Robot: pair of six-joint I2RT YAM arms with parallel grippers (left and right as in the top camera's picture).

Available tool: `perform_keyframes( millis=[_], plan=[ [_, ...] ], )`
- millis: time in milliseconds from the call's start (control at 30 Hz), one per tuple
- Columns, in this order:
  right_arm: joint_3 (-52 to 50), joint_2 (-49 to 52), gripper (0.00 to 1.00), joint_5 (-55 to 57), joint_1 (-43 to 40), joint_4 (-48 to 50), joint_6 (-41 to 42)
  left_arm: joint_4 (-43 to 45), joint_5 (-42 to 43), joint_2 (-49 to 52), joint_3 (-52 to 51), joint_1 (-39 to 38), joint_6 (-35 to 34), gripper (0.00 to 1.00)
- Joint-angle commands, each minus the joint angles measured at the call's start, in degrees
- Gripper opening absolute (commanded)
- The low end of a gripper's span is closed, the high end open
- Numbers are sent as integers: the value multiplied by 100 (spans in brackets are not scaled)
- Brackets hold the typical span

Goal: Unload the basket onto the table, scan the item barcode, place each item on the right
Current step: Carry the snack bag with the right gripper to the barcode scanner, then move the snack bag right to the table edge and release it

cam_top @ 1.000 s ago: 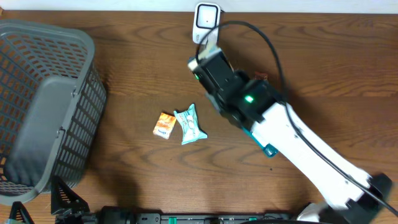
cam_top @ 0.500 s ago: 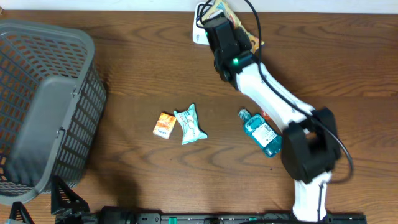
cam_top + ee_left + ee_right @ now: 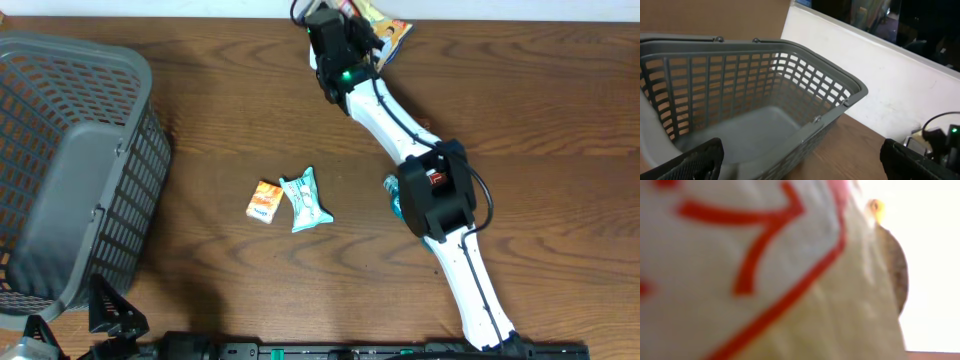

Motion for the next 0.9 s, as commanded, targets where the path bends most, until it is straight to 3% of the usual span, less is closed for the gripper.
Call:
perform_keyframes(
  millis=[0,633,867],
  plan=[
    [223,-4,1,326,-35,155,-426,44,-81,-9,-11,-24,133,100],
    [223,260,1,-280,-363,411,-564,46,-81,-9,-11,-24,133,100],
    [225,212,1,76,-284,389,-442,46,-81,-9,-11,-24,136,100]
  ],
)
